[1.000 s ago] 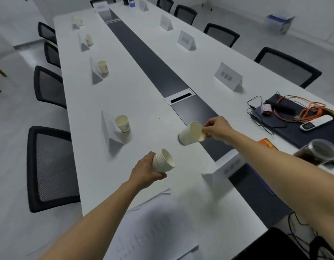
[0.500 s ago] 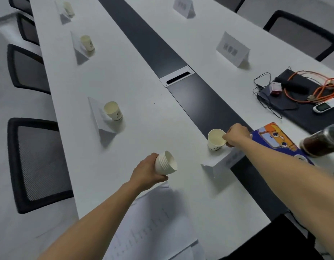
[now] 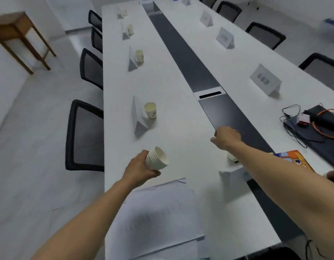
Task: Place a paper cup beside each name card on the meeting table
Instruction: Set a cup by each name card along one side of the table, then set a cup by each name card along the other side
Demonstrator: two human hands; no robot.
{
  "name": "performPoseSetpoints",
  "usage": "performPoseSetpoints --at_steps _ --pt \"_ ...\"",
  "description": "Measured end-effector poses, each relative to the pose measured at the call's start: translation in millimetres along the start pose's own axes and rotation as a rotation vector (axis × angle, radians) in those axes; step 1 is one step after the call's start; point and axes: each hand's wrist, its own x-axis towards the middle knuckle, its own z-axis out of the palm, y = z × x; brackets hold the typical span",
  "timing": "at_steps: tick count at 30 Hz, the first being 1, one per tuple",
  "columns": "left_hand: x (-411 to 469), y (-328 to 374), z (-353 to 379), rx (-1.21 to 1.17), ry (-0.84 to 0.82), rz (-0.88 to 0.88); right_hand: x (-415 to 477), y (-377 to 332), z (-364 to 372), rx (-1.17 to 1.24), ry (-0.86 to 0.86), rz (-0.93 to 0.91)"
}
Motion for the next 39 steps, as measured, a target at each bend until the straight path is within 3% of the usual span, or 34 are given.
performPoseSetpoints --at_steps 7,15,20,26,33,39 --pt "-100.4 -108.6 -88.2 -0.088 0.253 -0.112 -79.6 -176.5 28.7 -0.110 0.005 -0.390" --pt "-259.1 -274.3 -195.0 -0.061 0.419 -0.289 -224.7 -387.7 93.9 -0.170 0.026 -0.732" --pt "-302.0 -335.4 -259.2 -0.049 0.497 -0.349 -279.5 -492.8 98.5 -0.154 0.049 -0.859" --pt "-275.0 -380.0 -344.7 -0.045 0.577 -0.313 -274.7 -598.1 85.8 -0.170 0.126 -0.914" --pt "-179.9 -433.2 -455.4 -0.025 0.626 -0.248 -198.9 -738.6 72.6 -0.148 0.179 -0.893" --pt "-89.0 -457.9 -587.9 -0.023 0.699 -0.208 -128.3 -864.2 20.2 -0.138 0.241 -0.906"
